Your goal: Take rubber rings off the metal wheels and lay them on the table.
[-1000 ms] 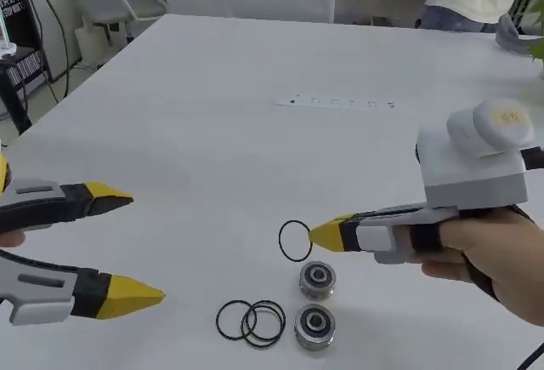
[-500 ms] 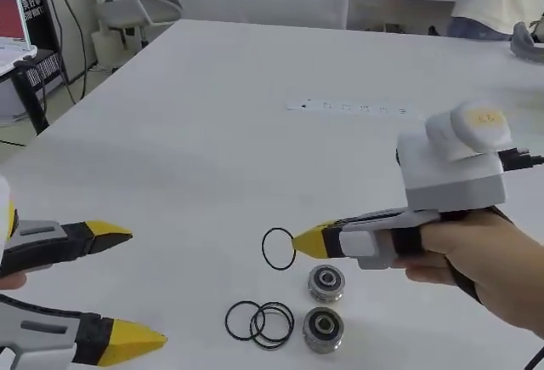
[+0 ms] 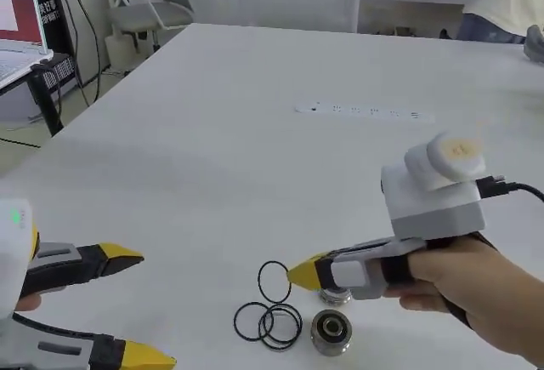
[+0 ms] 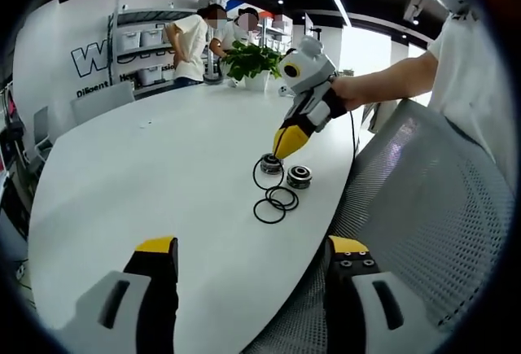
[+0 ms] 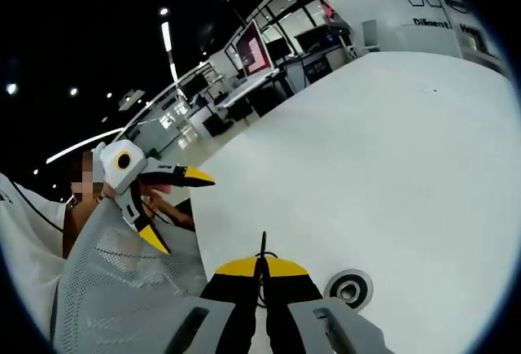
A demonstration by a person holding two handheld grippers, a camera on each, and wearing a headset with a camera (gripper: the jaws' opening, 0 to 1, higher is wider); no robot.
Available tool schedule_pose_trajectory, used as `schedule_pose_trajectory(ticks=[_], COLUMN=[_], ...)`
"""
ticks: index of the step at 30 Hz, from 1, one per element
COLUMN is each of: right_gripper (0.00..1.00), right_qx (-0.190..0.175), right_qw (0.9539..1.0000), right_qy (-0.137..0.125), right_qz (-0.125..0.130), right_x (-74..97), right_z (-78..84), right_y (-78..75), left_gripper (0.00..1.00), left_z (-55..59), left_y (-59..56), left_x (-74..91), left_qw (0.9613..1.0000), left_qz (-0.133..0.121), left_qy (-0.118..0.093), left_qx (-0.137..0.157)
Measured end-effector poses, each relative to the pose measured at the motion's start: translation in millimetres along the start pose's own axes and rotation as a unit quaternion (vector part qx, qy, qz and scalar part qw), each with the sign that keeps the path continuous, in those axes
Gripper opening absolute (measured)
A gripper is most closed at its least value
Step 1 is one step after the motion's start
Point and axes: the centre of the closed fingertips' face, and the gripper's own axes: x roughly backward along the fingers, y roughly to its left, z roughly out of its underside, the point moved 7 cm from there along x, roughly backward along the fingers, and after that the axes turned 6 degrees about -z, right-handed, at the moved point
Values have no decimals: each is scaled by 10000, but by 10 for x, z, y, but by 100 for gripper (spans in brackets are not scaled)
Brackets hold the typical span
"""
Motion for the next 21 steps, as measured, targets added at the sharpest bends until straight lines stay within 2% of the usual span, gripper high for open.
schedule_pose_trajectory(ticks=[11,15,18,21], right_gripper=[0,0,0,0], right_qx=[-12,10,-58,-137], right_qw=[9996,9994,9993,9993], right_qy=[266,335,346,327], right_qz=[-107,-69,118,154], right_x=[-148,-175,-170,-162], right_z=[100,135,156,165], right_y=[17,-12,-74,-100], left_gripper=[70,70,69,69], left_z=[14,23,30,31], left_y=[-40,-42,-44,-50], left_x=[-36,-35,-38,-43], left_qw=[10000,10000,9999,9999], left_qz=[48,47,53,68], left_qy=[43,52,75,97], left_qx=[19,53,63,46])
